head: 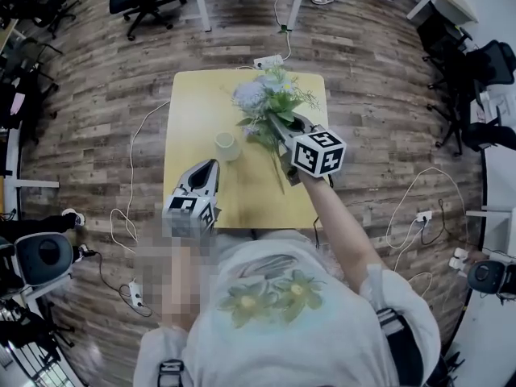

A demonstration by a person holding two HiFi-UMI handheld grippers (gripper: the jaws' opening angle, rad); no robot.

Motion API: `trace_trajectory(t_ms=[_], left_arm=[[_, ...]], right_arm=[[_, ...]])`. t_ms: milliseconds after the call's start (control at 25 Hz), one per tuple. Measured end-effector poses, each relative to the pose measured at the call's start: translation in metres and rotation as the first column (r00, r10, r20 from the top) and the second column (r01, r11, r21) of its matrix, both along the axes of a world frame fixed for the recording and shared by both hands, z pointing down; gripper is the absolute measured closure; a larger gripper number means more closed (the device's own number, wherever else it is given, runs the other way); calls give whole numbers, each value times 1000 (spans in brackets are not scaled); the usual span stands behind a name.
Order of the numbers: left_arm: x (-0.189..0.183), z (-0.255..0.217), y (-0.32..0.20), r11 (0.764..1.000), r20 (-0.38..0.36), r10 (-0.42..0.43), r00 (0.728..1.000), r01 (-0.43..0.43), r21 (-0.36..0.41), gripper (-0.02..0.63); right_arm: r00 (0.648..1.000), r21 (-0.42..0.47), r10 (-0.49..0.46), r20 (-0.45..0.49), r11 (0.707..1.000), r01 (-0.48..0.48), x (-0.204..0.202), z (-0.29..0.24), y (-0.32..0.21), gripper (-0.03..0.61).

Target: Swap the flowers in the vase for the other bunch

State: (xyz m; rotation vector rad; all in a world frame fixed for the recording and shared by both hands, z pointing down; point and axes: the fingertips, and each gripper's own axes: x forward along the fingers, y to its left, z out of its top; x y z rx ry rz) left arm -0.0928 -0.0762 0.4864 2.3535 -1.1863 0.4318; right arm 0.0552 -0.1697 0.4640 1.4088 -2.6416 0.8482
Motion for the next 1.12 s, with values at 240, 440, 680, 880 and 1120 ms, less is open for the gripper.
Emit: trace_trajectory(t_ms=[240,440,680,880,1120], left_arm=[[-16,0,2,1000,1,-12,1000,12,3,595],[-26,1,5,1000,-1,-23,1000,23,3,595],[-38,2,5,1000,-3,-28,1000,28,-3,595],[-38,1,4,999,-7,-41,999,41,-2,595],[-57,2,-1,998,-10,-67,998,67,-2,595]], right_arm=[[997,87,-72,28,994,69,-42,-34,-11,518],[988,165,-146,57,977,135,-74,-60,-17,518],[961,274,-255,108,937,218,-110,-93,-25,518],[948,332,-294,122,912,240,-122,-110,-30,518],[937,358,-327,123,895,265,-148,-116,-39,518]])
